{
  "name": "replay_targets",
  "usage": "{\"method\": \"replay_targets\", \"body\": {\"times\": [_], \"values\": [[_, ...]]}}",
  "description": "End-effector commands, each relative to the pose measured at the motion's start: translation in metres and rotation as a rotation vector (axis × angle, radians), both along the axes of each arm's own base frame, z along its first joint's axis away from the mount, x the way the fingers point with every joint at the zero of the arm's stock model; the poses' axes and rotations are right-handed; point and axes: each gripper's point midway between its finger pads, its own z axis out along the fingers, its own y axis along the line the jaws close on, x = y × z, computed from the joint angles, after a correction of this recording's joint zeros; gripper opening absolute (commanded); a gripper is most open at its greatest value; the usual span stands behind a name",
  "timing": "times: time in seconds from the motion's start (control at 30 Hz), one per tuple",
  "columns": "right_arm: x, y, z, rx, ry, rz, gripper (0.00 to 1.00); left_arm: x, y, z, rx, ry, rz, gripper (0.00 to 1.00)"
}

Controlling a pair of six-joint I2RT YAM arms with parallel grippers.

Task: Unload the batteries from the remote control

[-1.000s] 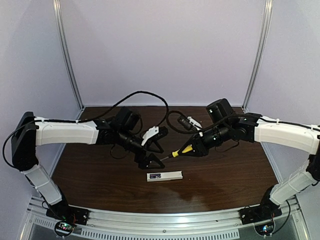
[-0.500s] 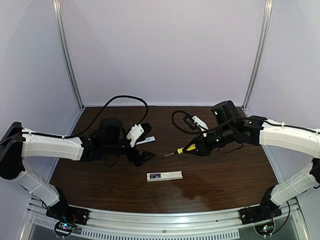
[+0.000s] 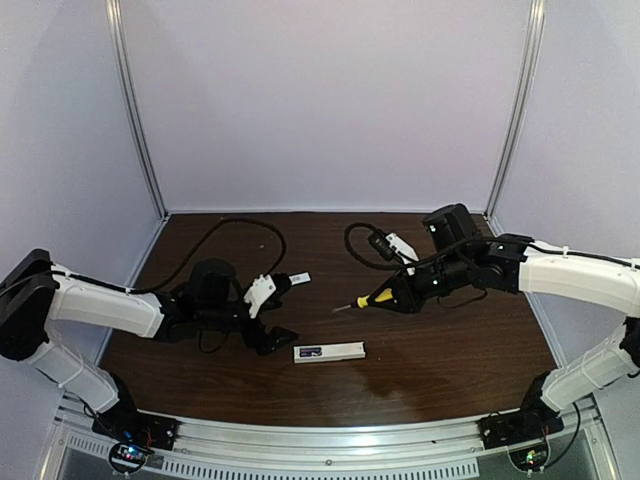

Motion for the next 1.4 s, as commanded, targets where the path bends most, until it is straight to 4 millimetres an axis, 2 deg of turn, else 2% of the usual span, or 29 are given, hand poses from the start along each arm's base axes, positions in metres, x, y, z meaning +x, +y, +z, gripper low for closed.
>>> {"method": "replay_targets", "body": {"times": [0.0, 0.27, 0.43, 0.8, 1.03, 1.2, 1.37], "values": [[0.002, -0.004, 0.005, 0.017, -0.019, -0.028, 0.00, -0.006, -0.007, -0.002, -0.071, 0.030, -0.076, 0.96], [0.002, -0.007, 0.007, 0.023, -0.023, -0.041, 0.00, -0.004, -0.012, -0.030, -0.025, 0.066, -0.103, 0.97], [0.001, -0.008, 0.004, 0.022, -0.017, -0.046, 0.00, -0.012, -0.019, -0.045, -0.017, 0.112, -0.165, 0.97], [0.002, -0.008, 0.005, 0.025, -0.019, -0.049, 0.00, -0.025, -0.031, -0.059, -0.027, 0.197, -0.254, 0.80], [0.002, -0.009, 0.005, 0.023, -0.017, -0.051, 0.00, -0.032, -0.038, -0.069, 0.003, 0.214, -0.271, 0.76], [0.001, -0.010, 0.003, 0.021, -0.016, -0.053, 0.00, -0.040, -0.042, -0.072, 0.018, 0.222, -0.279, 0.70], [0.000, -0.011, 0.002, 0.019, -0.016, -0.054, 0.00, -0.044, -0.048, -0.075, 0.016, 0.235, -0.277, 0.60]]}}
